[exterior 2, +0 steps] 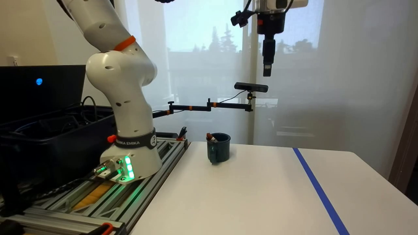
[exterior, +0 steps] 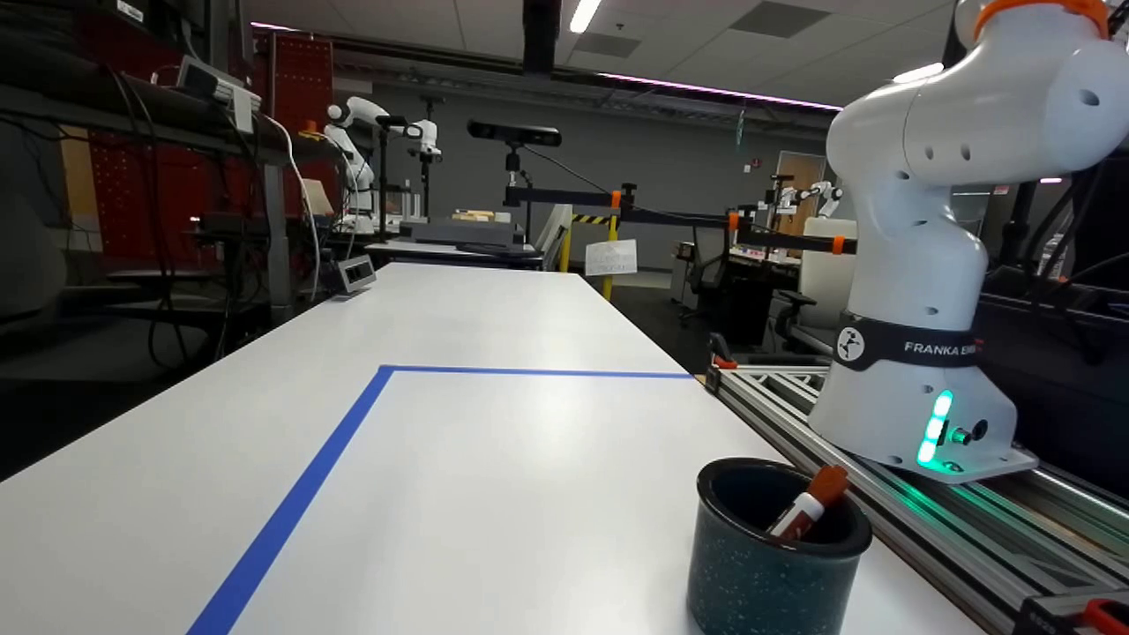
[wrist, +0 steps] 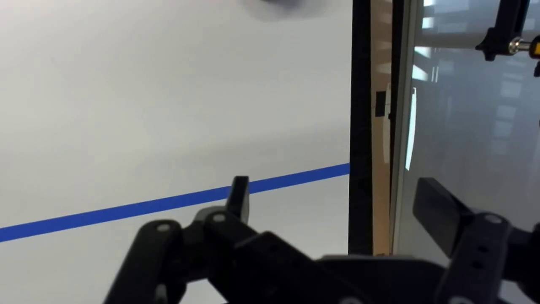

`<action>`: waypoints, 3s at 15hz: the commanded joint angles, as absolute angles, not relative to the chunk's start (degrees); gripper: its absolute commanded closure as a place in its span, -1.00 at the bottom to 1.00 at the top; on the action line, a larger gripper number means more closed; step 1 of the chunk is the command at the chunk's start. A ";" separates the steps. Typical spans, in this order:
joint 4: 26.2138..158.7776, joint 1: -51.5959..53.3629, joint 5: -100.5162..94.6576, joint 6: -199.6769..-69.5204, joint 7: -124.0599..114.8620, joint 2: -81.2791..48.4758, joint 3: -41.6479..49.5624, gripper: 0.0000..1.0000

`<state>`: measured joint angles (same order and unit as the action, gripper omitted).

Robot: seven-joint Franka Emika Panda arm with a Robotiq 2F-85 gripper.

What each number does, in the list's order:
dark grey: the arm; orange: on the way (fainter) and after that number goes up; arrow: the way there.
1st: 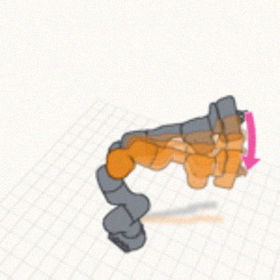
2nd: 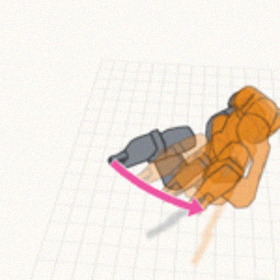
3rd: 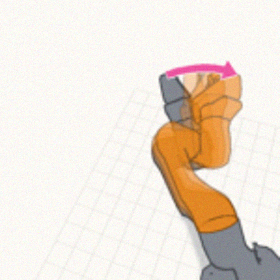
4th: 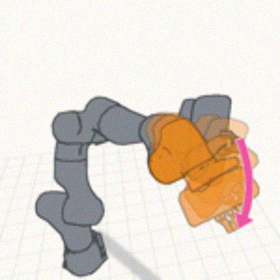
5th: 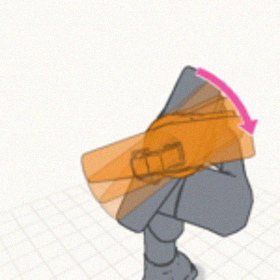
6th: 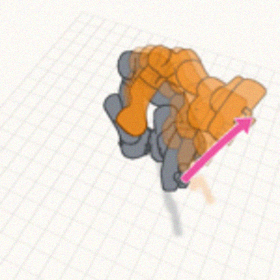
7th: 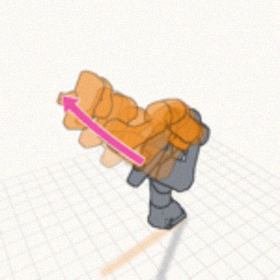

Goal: Remove the marker from the cup and put it on the table

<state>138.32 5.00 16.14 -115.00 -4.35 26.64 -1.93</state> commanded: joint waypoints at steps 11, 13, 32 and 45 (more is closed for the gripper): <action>132.08 6.69 20.67 -96.08 -2.06 14.38 -3.53 -1.00; 132.14 6.66 20.94 -94.91 -1.97 13.30 -3.89 -1.00; 133.28 9.15 18.59 -100.34 -0.95 -1.75 -9.63 -1.00; 134.16 10.24 16.01 -106.59 -0.92 -6.12 -10.81 -1.00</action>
